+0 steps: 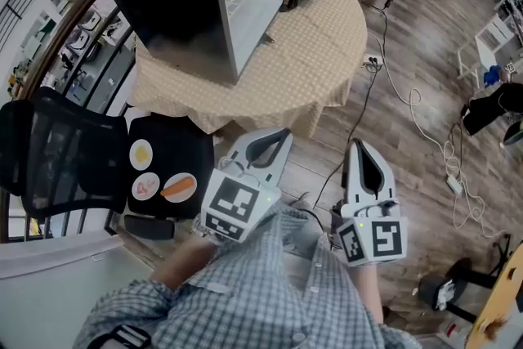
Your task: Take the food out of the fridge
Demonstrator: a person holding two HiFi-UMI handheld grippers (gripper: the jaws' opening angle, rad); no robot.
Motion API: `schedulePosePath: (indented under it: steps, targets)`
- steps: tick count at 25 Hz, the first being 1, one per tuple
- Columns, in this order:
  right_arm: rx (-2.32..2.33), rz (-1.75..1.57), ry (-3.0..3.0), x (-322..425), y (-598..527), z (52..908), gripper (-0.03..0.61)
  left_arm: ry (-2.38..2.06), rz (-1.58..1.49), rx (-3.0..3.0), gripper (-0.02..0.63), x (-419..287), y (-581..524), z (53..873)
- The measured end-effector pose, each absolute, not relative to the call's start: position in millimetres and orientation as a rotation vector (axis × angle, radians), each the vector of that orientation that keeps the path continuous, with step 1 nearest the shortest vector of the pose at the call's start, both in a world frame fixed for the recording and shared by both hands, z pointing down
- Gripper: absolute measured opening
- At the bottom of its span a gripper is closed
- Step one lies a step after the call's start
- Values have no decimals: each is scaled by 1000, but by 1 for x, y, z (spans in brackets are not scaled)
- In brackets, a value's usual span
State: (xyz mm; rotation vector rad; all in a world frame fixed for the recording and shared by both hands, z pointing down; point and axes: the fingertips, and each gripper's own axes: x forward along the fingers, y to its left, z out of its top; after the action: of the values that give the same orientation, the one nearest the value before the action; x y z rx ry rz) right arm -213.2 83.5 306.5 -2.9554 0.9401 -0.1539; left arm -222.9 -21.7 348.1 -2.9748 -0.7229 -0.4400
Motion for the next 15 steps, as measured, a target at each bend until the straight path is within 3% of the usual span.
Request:
schedulePosePath:
  steps: [15]
  targets:
    - [-2959,-167,1021,-128,163,307,8,-605,-437,-3014,5,-141,43,339]
